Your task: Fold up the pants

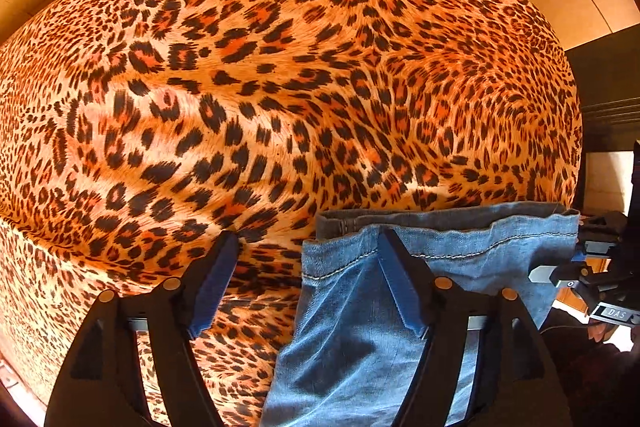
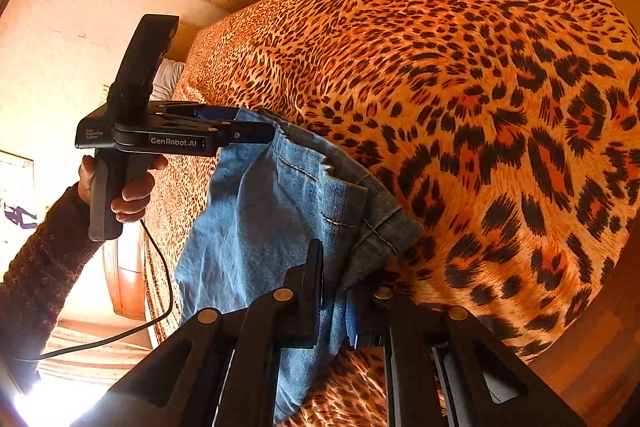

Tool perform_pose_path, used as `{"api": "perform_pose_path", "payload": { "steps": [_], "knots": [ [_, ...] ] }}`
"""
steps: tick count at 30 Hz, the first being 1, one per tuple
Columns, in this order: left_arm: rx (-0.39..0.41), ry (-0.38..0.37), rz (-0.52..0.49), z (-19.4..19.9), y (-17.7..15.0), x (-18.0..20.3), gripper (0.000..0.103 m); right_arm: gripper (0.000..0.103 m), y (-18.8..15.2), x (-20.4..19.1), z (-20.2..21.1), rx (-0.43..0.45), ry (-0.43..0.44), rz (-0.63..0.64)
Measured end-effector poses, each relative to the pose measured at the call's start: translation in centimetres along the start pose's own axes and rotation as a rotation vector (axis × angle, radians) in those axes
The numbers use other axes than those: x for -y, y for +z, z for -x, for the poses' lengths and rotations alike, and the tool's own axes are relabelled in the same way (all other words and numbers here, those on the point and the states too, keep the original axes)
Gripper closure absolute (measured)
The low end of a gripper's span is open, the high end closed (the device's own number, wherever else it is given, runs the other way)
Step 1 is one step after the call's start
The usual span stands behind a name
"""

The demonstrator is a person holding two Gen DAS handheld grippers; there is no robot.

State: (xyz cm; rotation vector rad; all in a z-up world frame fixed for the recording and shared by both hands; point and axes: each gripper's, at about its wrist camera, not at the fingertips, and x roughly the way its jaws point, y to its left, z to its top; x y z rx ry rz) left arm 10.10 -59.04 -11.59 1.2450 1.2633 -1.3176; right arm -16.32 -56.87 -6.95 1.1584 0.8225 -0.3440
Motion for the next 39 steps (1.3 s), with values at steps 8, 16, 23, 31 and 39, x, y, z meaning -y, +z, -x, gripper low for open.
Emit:
{"api": "perform_pose_path", "payload": {
  "steps": [8,16,23,31,39],
  "knots": [
    [0.017,-0.064,-0.071,0.4,0.1,3.0,0.087,0.092,0.4,0.6,0.5,0.014,0.016,-0.003],
    [0.111,-0.138,0.015,2.8,-2.9,3.2,0.088,0.096,1.3,-1.2,-0.3,0.034,0.016,0.04],
    [0.194,-0.165,0.048,6.6,-6.2,3.5,0.088,0.096,1.3,-5.7,0.5,0.035,0.036,0.192],
    [0.248,-0.177,0.145,9.5,-11.8,0.9,0.088,0.096,-1.1,-12.8,-0.5,-0.025,0.035,0.42],
    [0.231,-0.182,0.336,8.4,-22.0,-0.7,0.088,0.095,-9.0,-18.6,-4.5,-0.223,0.028,0.726]
  ]
}}
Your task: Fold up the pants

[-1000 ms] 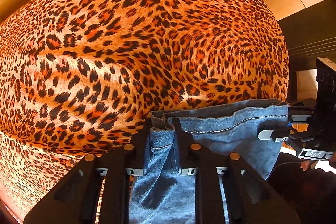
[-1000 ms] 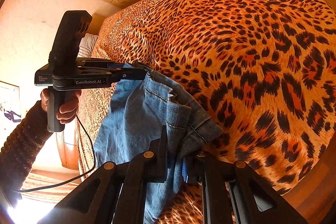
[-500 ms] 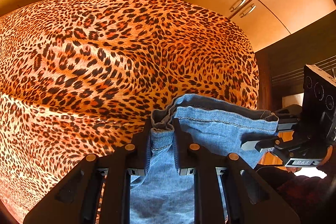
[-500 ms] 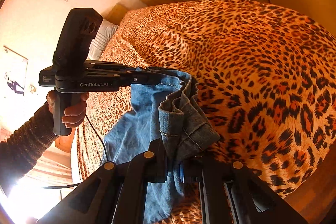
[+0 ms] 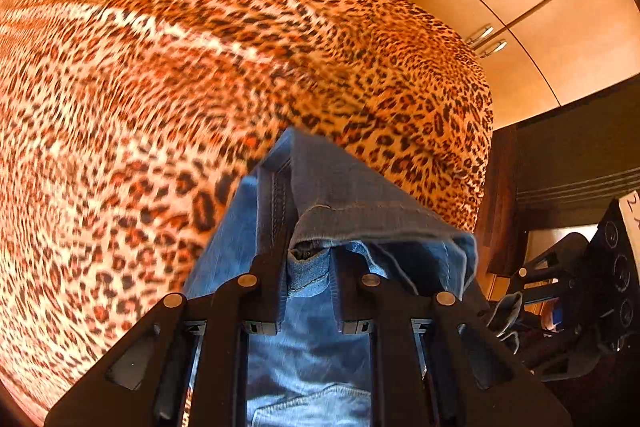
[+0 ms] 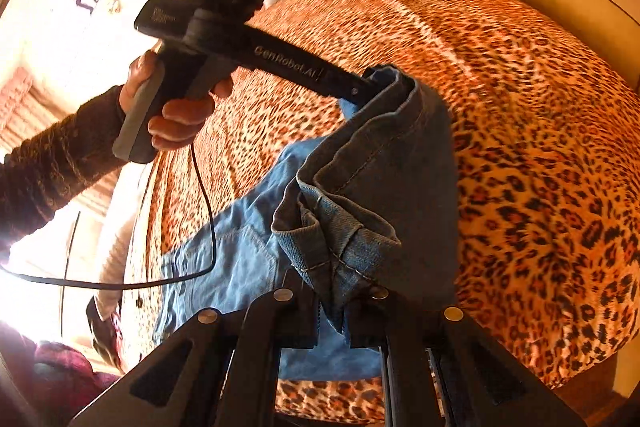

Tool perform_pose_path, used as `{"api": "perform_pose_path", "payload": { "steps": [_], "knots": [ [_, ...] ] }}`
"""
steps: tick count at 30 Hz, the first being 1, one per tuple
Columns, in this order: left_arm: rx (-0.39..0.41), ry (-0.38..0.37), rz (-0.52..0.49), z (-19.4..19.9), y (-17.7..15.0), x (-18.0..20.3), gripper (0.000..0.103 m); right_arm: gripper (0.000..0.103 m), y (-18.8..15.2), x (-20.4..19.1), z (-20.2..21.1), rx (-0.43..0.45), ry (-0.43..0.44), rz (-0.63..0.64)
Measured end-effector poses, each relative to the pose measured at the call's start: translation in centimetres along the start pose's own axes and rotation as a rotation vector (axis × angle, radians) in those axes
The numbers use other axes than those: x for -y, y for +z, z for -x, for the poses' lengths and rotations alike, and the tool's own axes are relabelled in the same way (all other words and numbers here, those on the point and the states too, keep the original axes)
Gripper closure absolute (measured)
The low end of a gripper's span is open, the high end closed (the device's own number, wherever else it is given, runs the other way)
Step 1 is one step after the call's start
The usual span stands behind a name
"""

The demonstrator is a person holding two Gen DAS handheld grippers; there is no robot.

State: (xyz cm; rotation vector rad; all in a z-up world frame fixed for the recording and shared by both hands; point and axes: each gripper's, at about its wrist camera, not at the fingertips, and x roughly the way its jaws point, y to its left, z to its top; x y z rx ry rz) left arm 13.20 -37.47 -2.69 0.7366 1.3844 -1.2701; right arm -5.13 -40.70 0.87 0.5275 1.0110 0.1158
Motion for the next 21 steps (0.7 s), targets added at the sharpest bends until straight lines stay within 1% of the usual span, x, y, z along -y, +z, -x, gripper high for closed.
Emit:
{"api": "perform_pose_path", "payload": {
  "steps": [2,3,4,5,7,8,9,10,11,12,13,14,15,16,17,18,21],
  "knots": [
    [-0.026,0.03,0.074,-0.4,-3.3,-1.4,0.087,0.092,-0.8,-1.9,-2.4,-0.091,0.025,0.062],
    [-0.042,0.051,0.115,-0.7,-4.9,-2.0,0.087,0.09,-1.4,-2.8,-3.7,-0.139,0.025,0.098],
    [-0.053,0.056,0.152,-1.0,-6.6,-2.5,0.087,0.087,-2.1,-3.6,-5.1,-0.196,0.019,0.139],
    [-0.058,0.061,0.185,-1.2,-8.1,-2.7,0.087,0.081,-2.9,-4.5,-6.2,-0.248,0.004,0.179],
    [-0.047,0.066,0.27,-1.0,-11.0,-3.0,0.086,0.079,-4.0,-5.4,-7.9,-0.342,-0.026,0.245],
    [-0.043,0.09,0.31,-0.8,-12.3,-3.0,0.08,0.077,-4.3,-5.6,-8.4,-0.387,-0.025,0.272],
    [-0.036,0.126,0.352,-0.6,-13.5,-3.0,0.075,0.073,-4.6,-5.9,-8.1,-0.406,-0.027,0.297],
    [-0.022,0.158,0.393,-0.3,-14.7,-3.0,0.066,0.072,-4.3,-5.9,-7.8,-0.416,-0.01,0.315],
    [0.0,0.191,0.435,0.2,-15.8,-2.9,0.062,0.07,-3.8,-5.7,-7.0,-0.416,0.016,0.325],
    [0.019,0.211,0.485,0.5,-16.8,-3.0,0.062,0.066,-3.0,-5.3,-6.1,-0.399,0.037,0.331],
    [0.04,0.21,0.548,1.0,-17.8,-2.9,0.062,0.062,-2.1,-4.8,-5.1,-0.378,0.056,0.331],
    [0.065,0.193,0.62,1.5,-18.8,-2.8,0.061,0.053,-0.9,-3.8,-4.1,-0.354,0.071,0.323],
    [0.102,0.158,0.701,2.0,-19.9,-2.6,0.06,0.047,0.4,-2.8,-3.2,-0.327,0.079,0.31],
    [0.141,0.117,0.776,2.3,-20.9,-2.1,0.052,0.047,1.8,-2.3,-2.3,-0.306,0.089,0.296],
    [0.17,0.084,0.839,2.3,-21.7,-1.2,0.045,0.046,3.2,-0.9,-2.0,-0.298,0.107,0.281],
    [0.194,0.063,0.898,2.1,-22.4,-0.2,0.043,0.046,4.6,0.4,-1.9,-0.295,0.126,0.271],
    [0.25,-0.003,1.074,0.6,-23.5,3.6,0.042,0.046,8.6,3.7,-2.7,-0.311,0.175,0.286]
  ]
}}
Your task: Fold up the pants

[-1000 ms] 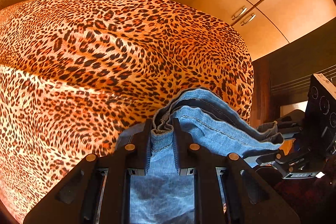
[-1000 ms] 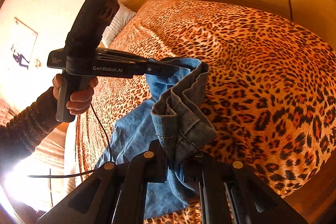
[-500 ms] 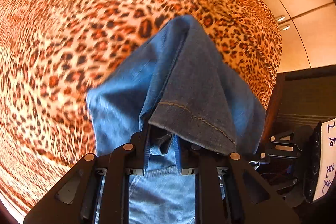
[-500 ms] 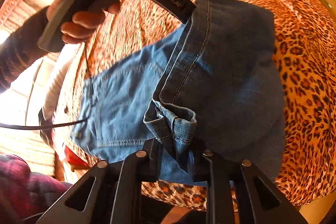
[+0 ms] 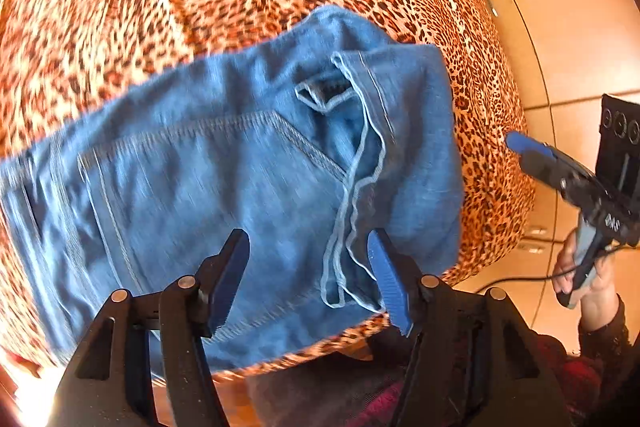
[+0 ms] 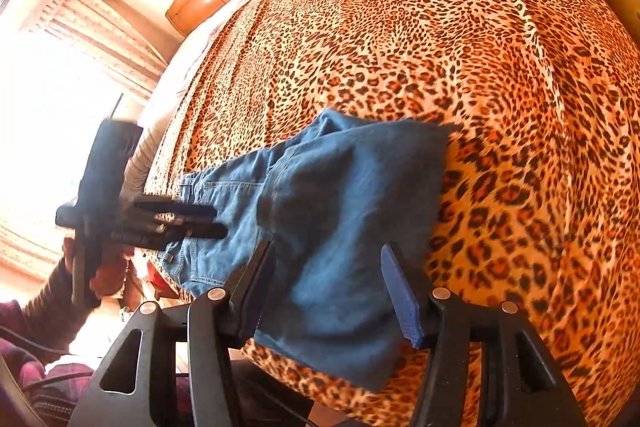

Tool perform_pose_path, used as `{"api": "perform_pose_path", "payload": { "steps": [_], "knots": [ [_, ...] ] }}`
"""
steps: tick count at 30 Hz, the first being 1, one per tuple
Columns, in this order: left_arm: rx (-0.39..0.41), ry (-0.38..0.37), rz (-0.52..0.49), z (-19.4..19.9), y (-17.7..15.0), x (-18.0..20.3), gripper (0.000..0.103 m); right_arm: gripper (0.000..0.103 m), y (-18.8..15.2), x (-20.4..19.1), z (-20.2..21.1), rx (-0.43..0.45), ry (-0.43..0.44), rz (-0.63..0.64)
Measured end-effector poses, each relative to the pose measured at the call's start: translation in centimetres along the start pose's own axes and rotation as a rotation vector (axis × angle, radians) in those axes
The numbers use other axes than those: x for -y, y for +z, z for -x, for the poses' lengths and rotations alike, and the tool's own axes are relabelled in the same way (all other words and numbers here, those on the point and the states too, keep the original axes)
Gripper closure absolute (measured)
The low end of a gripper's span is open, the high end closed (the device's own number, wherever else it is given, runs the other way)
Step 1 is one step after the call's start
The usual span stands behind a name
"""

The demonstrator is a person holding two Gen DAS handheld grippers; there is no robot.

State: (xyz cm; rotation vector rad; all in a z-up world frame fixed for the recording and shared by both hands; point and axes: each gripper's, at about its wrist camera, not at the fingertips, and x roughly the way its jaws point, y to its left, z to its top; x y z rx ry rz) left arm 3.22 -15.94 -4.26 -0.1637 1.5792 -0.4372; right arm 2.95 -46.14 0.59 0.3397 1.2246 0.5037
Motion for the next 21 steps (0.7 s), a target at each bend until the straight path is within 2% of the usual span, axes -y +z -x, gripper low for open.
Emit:
{"api": "perform_pose_path", "payload": {
  "steps": [2,5,8,12,16,18,19,20,21],
  "knots": [
    [-0.005,-0.02,0.1,-1.3,-2.4,1.0,0.042,0.044,1.7,1.8,0.1,-0.024,0.028,0.034],
    [-0.006,0.006,0.24,-3.1,-5.1,2.2,0.042,0.044,4.4,3.0,0.0,-0.073,0.074,0.121],
    [0.036,0.019,0.364,-4.3,-6.7,3.1,0.042,0.044,6.6,1.0,-1.4,-0.132,0.091,0.265],
    [0.078,0.014,0.534,-6.0,-6.9,2.7,0.041,0.042,8.9,-3.4,-5.2,-0.211,0.123,0.443],
    [0.173,0.023,0.675,-6.8,-6.9,2.1,0.042,0.042,10.1,-6.6,-10.6,-0.295,0.083,0.619],
    [0.223,0.045,0.726,-6.2,-7.8,2.0,0.049,0.045,9.8,-7.5,-13.6,-0.378,0.049,0.713],
    [0.239,0.052,0.737,-5.9,-8.3,2.0,0.066,0.053,9.1,-8.0,-14.5,-0.459,0.072,0.755],
    [0.246,0.035,0.748,-5.9,-8.8,2.1,0.08,0.069,8.0,-8.5,-14.6,-0.523,0.111,0.813],
    [0.249,-0.003,0.772,-6.1,-9.4,2.0,0.084,0.07,6.8,-9.1,-14.1,-0.561,0.147,0.889]
  ]
}}
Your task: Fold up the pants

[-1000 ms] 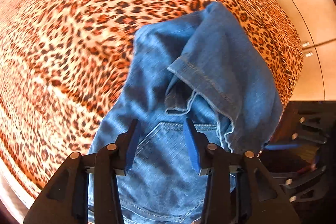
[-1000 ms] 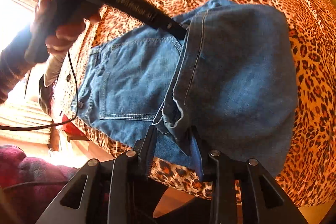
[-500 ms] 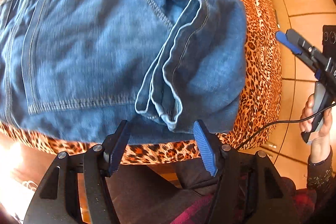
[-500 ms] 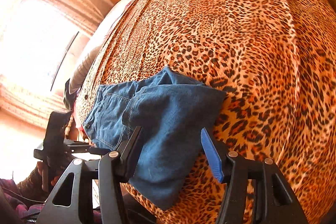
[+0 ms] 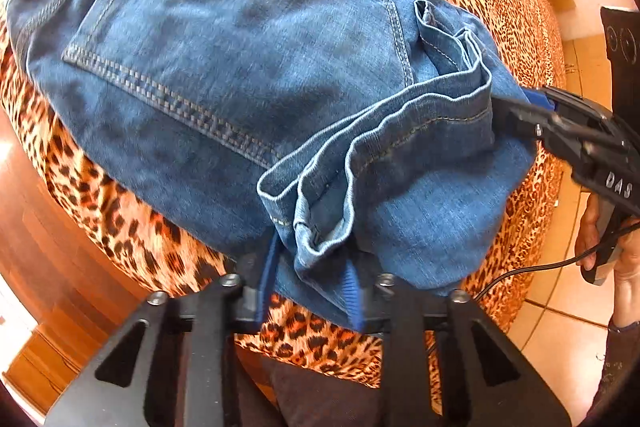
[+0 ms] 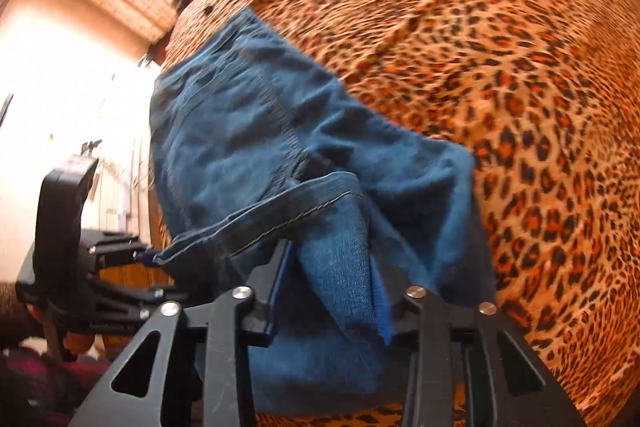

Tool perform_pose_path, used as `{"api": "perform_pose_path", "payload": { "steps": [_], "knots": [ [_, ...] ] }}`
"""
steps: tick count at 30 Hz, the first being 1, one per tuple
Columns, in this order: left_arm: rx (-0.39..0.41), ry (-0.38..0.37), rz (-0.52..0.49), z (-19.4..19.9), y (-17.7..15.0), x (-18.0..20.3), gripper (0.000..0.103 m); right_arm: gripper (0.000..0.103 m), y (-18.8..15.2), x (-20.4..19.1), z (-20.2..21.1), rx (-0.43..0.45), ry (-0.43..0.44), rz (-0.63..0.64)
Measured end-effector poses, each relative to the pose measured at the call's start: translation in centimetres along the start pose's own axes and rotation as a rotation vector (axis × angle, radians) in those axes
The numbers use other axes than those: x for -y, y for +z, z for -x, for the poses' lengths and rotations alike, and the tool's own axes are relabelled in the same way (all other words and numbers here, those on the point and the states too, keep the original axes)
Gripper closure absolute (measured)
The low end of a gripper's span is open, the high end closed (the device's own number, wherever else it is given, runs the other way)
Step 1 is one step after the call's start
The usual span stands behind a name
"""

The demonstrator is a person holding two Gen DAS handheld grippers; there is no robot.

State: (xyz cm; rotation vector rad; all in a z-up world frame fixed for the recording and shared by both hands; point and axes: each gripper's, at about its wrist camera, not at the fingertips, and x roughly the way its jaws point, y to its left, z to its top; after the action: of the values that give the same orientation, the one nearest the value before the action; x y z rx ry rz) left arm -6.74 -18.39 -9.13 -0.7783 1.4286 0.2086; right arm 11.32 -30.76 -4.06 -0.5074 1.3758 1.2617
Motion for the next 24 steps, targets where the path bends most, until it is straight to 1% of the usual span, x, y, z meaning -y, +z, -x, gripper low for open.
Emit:
{"api": "perform_pose_path", "payload": {
  "steps": [1,2,3,5,7,8,9,10,11,12,13,14,15,16,17,18,19,20,21,22,23,24],
  "knots": [
    [-0.012,-0.029,0.036,-0.2,-0.3,-0.5,0.085,0.07,-0.4,-1.0,0.1,-0.017,0.015,0.072],
    [-0.016,-0.047,0.067,-0.7,-0.7,-0.7,0.085,0.069,-0.6,-1.4,0.3,-0.025,0.013,0.116],
    [-0.013,-0.057,0.09,-0.8,-0.8,-1.0,0.085,0.069,-0.6,-1.2,0.5,-0.029,-0.001,0.125],
    [-0.004,-0.062,0.118,-0.8,-0.9,-0.9,0.085,0.069,0.0,0.3,0.8,-0.024,-0.022,0.077],
    [0.006,-0.066,0.13,-0.4,-0.9,-1.0,0.085,0.062,0.9,2.0,1.0,0.005,-0.055,0.026],
    [0.013,-0.071,0.134,-0.2,-1.0,-1.0,0.083,0.054,1.3,2.5,0.9,0.017,-0.063,0.016],
    [0.016,-0.077,0.141,-0.1,-0.9,-1.2,0.08,0.05,1.6,2.8,0.7,0.021,-0.061,0.017],
    [0.018,-0.09,0.156,0.0,-0.9,-1.5,0.07,0.048,2.0,2.9,0.2,0.006,-0.048,0.022],
    [0.022,-0.118,0.183,-0.1,-0.7,-1.8,0.058,0.045,2.0,2.8,-0.5,-0.028,-0.028,0.029],
    [0.027,-0.143,0.217,-0.2,-0.7,-2.4,0.055,0.042,2.1,2.5,-1.4,-0.066,-0.021,0.049],
    [0.031,-0.142,0.245,-0.3,-0.7,-2.6,0.056,0.042,2.1,2.0,-2.2,-0.085,-0.054,0.092],
    [0.026,-0.126,0.247,-0.2,-0.6,-2.5,0.062,0.05,2.1,1.5,-2.7,-0.102,-0.081,0.145],
    [0.025,-0.113,0.241,0.0,-0.6,-2.3,0.073,0.089,2.1,1.1,-2.7,-0.109,-0.076,0.166],
    [0.017,-0.127,0.239,0.2,-0.9,-2.1,0.092,0.096,2.2,0.6,-2.0,-0.093,-0.071,0.166],
    [0.017,-0.144,0.241,0.6,-1.4,-2.0,0.094,0.096,2.3,-0.1,-0.4,-0.048,-0.046,0.18],
    [0.03,-0.134,0.252,0.8,-1.7,-2.2,0.094,0.097,2.4,-0.9,1.5,0.012,0.0,0.206],
    [0.042,-0.11,0.268,0.6,-1.7,-2.4,0.094,0.097,2.7,-1.2,3.1,0.071,0.02,0.208],
    [0.044,-0.092,0.287,0.1,-1.5,-2.8,0.094,0.097,3.3,-0.8,3.7,0.093,0.029,0.176],
    [0.027,-0.098,0.316,-0.6,-1.1,-3.4,0.094,0.097,4.1,0.0,3.2,0.083,0.017,0.139],
    [0.013,-0.115,0.357,-1.0,-0.9,-4.0,0.094,0.096,4.6,0.6,1.9,0.06,-0.035,0.125],
    [0.006,-0.133,0.384,-0.8,-0.8,-4.3,0.094,0.095,4.9,1.3,0.2,0.003,-0.083,0.117],
    [0.006,-0.145,0.387,-0.5,-0.8,-4.5,0.094,0.087,4.8,2.0,-1.4,-0.06,-0.145,0.108]
  ]
}}
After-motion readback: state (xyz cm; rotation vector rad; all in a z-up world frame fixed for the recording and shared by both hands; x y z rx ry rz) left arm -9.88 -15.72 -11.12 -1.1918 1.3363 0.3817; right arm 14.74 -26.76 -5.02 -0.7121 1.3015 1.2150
